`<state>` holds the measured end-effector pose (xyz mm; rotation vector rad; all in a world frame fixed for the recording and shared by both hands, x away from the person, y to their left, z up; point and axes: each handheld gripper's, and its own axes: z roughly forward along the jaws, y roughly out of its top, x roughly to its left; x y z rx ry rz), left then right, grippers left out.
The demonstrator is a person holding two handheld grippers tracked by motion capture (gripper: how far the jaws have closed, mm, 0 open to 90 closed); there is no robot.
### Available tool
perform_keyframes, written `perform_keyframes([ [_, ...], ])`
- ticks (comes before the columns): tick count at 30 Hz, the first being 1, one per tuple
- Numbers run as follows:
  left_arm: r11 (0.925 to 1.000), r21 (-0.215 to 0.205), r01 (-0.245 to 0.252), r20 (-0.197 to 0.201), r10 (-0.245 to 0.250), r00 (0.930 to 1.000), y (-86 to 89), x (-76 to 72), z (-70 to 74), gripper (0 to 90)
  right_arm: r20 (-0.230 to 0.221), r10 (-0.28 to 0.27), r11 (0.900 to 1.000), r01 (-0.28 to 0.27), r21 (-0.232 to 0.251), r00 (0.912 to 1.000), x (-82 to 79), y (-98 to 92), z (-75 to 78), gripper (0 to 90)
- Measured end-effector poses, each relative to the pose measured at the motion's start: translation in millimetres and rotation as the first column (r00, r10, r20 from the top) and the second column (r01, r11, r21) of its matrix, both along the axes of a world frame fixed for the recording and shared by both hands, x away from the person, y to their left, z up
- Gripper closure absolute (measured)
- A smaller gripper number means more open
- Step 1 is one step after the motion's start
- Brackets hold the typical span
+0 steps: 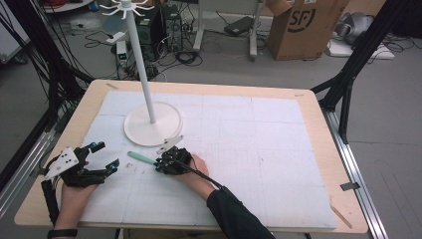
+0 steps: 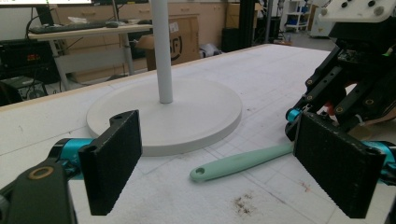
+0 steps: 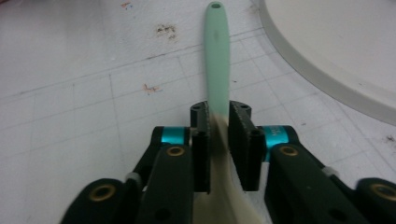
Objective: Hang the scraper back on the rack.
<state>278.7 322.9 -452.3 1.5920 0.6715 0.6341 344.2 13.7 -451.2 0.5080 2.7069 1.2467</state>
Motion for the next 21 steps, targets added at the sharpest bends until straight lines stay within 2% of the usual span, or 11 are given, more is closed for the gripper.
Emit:
perform_keyframes([
  [3,1.0,0.004,-0.001,0.002,0.001,1.0,-0.2,-0.1,0.0,16.1,-0.008,-0.009,1.0,0.009,0.001,0.9999,0.0,-0.2,0.1,80.5],
  [5,1.0,0.003,0.0,0.001,0.0,1.0,-0.1,-0.1,0.0,16.1,0.01,-0.009,1.0,0.009,-0.008,0.9999,-2.0,0.8,0.4,80.9],
  [13,1.0,0.001,0.002,0.001,-0.002,1.0,0.2,-0.1,0.0,16.1,0.006,-0.002,1.0,0.002,-0.009,1.0,-0.6,-0.5,2.1,81.5],
  [17,1.0,-0.005,0.0,0.0,0.0,1.0,0.3,0.0,-0.1,16.0,-0.008,0.003,1.0,-0.003,0.02,1.0,4.0,-6.5,9.2,81.5],
  [19,1.0,-0.003,0.001,0.0,-0.001,1.0,0.3,-0.1,-0.1,16.0,0.004,0.0,0.998,0.0,0.056,1.0,6.8,-14.7,21.0,81.5],
  [21,1.0,0.001,0.002,0.001,-0.002,1.0,0.3,-0.2,0.0,16.0,0.001,-0.003,0.998,0.003,0.07,1.0,8.1,-19.6,28.5,81.5],
])
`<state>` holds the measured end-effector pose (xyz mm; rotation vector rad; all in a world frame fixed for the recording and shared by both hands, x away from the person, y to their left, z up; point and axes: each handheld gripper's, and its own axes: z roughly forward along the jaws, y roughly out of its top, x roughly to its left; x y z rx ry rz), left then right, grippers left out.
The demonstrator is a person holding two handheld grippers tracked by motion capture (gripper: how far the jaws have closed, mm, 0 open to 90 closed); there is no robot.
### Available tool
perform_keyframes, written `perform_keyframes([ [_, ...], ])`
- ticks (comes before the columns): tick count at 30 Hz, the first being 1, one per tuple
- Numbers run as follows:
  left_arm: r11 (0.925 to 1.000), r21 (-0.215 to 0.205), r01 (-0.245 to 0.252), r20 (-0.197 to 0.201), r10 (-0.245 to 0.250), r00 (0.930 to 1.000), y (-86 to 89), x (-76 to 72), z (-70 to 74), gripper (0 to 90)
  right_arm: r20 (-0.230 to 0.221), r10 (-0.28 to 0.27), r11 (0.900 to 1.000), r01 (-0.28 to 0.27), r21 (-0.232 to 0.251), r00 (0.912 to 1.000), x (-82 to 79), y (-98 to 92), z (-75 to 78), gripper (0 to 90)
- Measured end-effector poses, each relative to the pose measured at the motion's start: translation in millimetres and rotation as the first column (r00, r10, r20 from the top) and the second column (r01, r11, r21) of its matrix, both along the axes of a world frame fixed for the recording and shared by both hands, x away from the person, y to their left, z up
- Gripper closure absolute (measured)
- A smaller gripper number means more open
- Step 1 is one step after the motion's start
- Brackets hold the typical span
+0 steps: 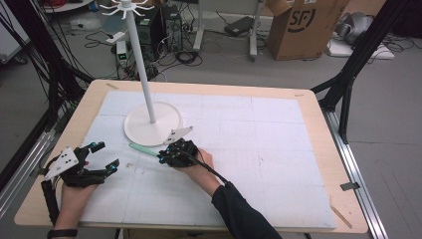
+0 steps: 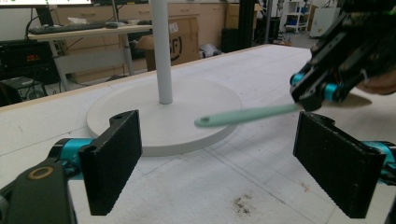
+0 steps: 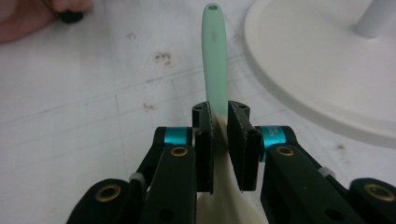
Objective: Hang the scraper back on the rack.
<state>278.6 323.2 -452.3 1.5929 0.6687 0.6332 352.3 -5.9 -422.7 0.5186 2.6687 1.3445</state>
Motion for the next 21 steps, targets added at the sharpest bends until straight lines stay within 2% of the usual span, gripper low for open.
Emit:
perform_keyframes([
  [2,1.0,0.001,0.0,0.001,0.0,1.0,0.0,0.0,0.0,16.0,0.003,-0.001,1.0,0.001,0.007,1.0,1.1,-3.8,5.9,81.5],
  [4,1.0,0.001,0.0,0.001,0.0,1.0,-0.1,0.0,0.0,16.1,-0.001,-0.008,0.999,0.008,0.039,1.0,4.5,-13.3,20.8,81.5],
  [7,1.0,0.001,0.0,0.001,0.0,1.0,0.1,0.0,0.0,16.1,0.001,-0.006,0.998,0.006,0.058,1.0,10.4,-25.4,39.6,81.5],
  [8,1.0,-0.001,-0.002,0.001,0.002,1.0,0.0,-0.1,-0.1,16.1,0.001,-0.006,0.998,0.006,0.058,1.0,10.4,-25.4,39.6,81.5],
  [9,1.0,0.0,-0.003,0.001,0.003,1.0,0.1,-0.2,0.0,16.0,0.009,-0.011,0.998,0.01,0.069,0.9999,14.0,-34.8,55.6,81.5],
  [13,1.0,-0.006,-0.008,0.004,0.008,1.0,0.3,-0.3,-0.1,15.9,0.025,-0.014,0.996,0.011,0.093,0.9996,21.2,-51.0,84.8,81.5],
  [14,1.0,-0.006,-0.007,0.004,0.007,1.0,0.3,-0.3,-0.1,15.9,0.025,-0.014,0.996,0.011,0.093,0.9996,21.2,-51.0,84.8,81.5],
  [15,1.0,-0.005,-0.008,0.005,0.008,1.0,0.2,-0.3,-0.1,15.9,0.039,-0.025,0.994,0.021,0.107,0.9989,26.1,-60.4,103.1,81.5],
  [17,1.0,-0.001,-0.006,0.005,0.006,1.0,0.2,-0.4,-0.1,16.0,0.049,-0.038,0.991,0.031,0.127,0.9981,30.0,-68.7,119.8,81.5],
  [19,1.0,-0.004,-0.006,0.005,0.006,1.0,0.1,-0.4,-0.1,16.0,0.051,-0.038,0.99,0.03,0.136,0.998,31.4,-71.7,125.9,81.5],
  [21,1.0,-0.004,-0.006,0.005,0.006,1.0,0.2,-0.4,-0.1,16.0,0.056,-0.047,0.987,0.037,0.158,0.9973,34.2,-78.8,140.9,81.5],
])
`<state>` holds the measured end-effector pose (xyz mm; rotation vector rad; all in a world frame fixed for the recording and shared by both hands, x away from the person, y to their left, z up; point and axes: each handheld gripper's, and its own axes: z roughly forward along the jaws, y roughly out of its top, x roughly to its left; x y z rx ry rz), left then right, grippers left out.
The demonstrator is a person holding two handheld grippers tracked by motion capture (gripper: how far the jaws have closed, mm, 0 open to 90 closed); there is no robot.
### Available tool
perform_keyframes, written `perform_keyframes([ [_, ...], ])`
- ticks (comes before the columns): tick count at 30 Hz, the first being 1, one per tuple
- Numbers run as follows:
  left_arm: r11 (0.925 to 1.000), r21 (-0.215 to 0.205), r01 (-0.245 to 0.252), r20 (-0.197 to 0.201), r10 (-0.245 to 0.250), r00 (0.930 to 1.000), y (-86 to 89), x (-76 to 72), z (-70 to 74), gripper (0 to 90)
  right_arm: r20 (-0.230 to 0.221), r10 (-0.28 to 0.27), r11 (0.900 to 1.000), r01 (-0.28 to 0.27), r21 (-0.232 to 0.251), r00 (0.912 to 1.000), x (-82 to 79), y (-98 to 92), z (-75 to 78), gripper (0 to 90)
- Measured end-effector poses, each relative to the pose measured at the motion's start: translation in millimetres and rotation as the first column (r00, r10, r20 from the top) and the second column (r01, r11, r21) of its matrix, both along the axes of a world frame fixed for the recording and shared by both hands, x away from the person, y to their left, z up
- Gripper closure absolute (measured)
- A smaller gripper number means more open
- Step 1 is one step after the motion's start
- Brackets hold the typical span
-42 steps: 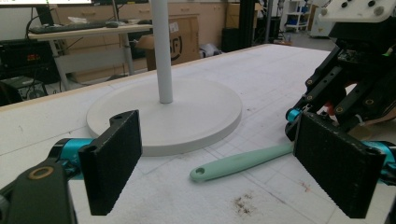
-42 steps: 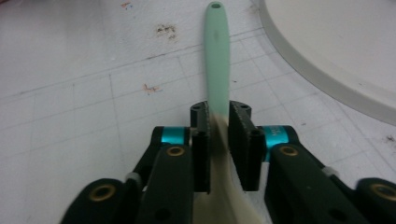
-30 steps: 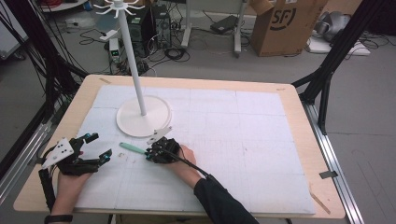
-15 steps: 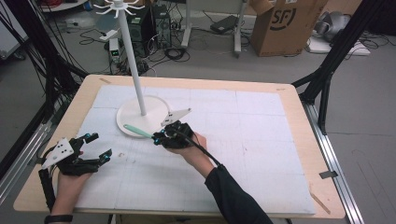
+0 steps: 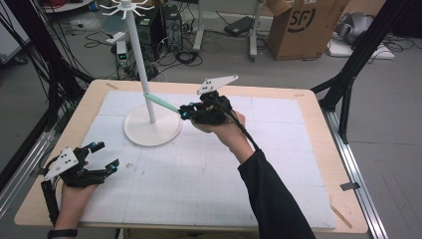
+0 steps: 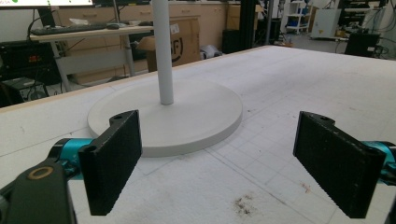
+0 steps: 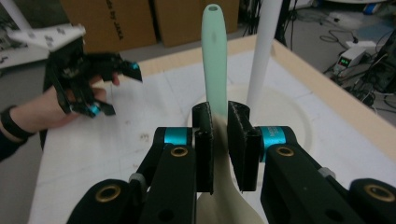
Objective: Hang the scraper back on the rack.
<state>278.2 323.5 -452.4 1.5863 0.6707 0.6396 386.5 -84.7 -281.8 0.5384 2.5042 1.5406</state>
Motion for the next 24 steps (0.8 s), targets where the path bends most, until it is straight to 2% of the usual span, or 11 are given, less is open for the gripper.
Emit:
perform_keyframes([
  [2,1.0,0.002,0.0,0.0,0.0,1.0,-0.1,-0.1,0.0,16.0,0.001,0.003,1.0,-0.003,0.02,1.0,3.9,-8.3,20.6,81.5],
  [4,1.0,0.003,0.0,-0.001,0.0,1.0,-0.2,-0.3,0.0,16.0,0.006,0.005,1.0,-0.005,0.027,1.0,5.4,-12.4,31.0,81.5],
  [5,1.0,0.002,-0.001,-0.001,0.001,1.0,-0.3,-0.3,0.0,16.0,0.006,0.005,1.0,-0.005,0.027,1.0,5.4,-12.4,31.0,81.5],
  [9,1.0,0.001,0.0,0.001,0.0,1.0,-0.3,-0.2,-0.1,16.0,0.014,0.003,0.999,-0.003,0.047,0.9999,8.1,-22.5,57.9,81.5],
  [12,1.0,0.0,0.0,0.0,0.0,1.0,-0.4,-0.2,-0.1,16.1,0.038,-0.003,0.999,0.001,0.053,0.9993,8.1,-28.5,76.6,81.5],
  [14,1.0,0.0,-0.001,0.001,0.001,1.0,-0.6,-0.2,-0.1,16.1,0.058,-0.007,0.999,0.004,0.054,0.9983,6.8,-33.0,97.3,81.5],
  [16,1.0,0.001,0.0,0.002,0.0,1.0,-0.5,-0.1,0.0,16.1,0.062,-0.008,0.998,0.004,0.057,0.9981,6.6,-33.6,101.7,81.4],
  [21,1.0,0.003,0.002,0.001,-0.002,1.0,-0.4,-0.2,0.0,16.1,0.087,-0.018,0.998,0.012,0.067,0.9961,5.3,-34.9,133.7,81.5],
  [24,1.0,0.0,0.002,0.003,-0.002,1.0,-0.8,-0.1,-0.1,16.1,0.09,-0.029,0.997,0.022,0.072,0.9955,6.1,-34.6,141.6,81.5],
])
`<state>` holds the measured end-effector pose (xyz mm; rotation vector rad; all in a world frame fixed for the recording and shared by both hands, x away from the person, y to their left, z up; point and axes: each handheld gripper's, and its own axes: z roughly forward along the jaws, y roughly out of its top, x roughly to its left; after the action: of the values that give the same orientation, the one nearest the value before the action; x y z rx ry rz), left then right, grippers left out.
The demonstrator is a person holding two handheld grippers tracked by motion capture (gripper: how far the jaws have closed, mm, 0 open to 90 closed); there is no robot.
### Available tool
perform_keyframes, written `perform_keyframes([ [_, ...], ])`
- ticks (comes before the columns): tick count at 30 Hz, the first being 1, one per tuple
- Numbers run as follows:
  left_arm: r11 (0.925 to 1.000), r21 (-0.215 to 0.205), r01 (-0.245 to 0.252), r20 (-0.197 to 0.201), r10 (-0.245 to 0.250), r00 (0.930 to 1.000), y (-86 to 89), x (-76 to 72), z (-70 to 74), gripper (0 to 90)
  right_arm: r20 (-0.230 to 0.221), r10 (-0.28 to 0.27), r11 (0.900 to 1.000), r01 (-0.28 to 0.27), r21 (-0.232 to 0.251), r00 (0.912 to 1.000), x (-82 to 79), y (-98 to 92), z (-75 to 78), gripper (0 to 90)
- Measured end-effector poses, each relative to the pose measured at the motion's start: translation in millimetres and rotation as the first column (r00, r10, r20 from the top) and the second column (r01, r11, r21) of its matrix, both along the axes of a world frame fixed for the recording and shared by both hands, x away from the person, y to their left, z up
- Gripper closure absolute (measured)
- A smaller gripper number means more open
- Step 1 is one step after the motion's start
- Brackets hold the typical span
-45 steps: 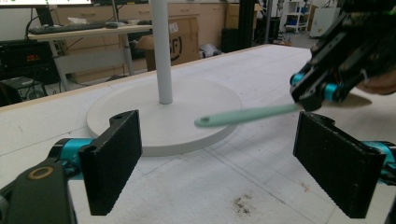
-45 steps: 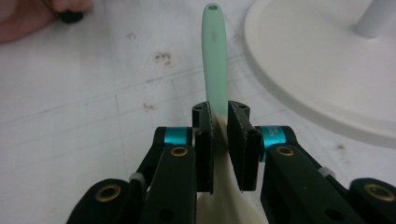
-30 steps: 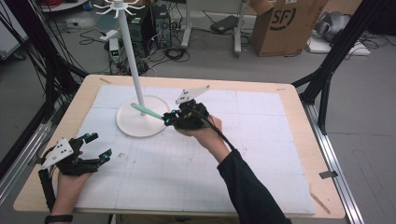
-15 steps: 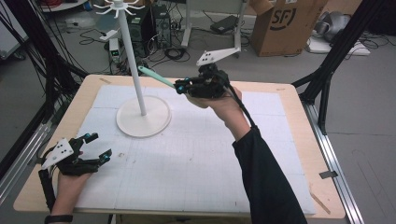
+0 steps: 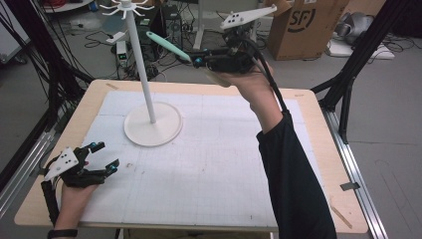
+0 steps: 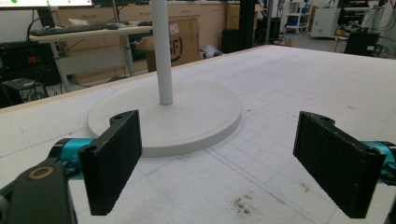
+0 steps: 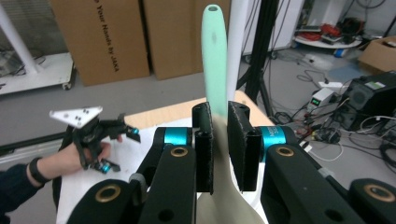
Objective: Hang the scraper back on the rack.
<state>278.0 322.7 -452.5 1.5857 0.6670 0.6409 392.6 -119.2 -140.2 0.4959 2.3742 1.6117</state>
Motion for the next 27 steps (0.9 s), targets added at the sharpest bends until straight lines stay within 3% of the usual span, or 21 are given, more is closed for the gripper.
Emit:
perform_keyframes([
  [5,1.0,0.0,0.001,0.0,-0.001,1.0,0.0,0.0,0.0,16.1,0.005,-0.023,1.0,0.023,0.002,0.9997,2.5,1.2,15.2,81.4],
  [13,1.0,0.001,0.002,0.001,-0.002,1.0,0.0,-0.1,0.0,16.1,0.02,-0.042,0.999,0.042,0.006,0.9989,5.7,4.9,25.1,81.4],
  [27,1.0,0.003,0.002,0.001,-0.002,1.0,-0.1,-0.2,0.1,16.1,0.02,-0.06,0.998,0.06,0.006,0.998,9.4,15.2,26.7,81.4],
])
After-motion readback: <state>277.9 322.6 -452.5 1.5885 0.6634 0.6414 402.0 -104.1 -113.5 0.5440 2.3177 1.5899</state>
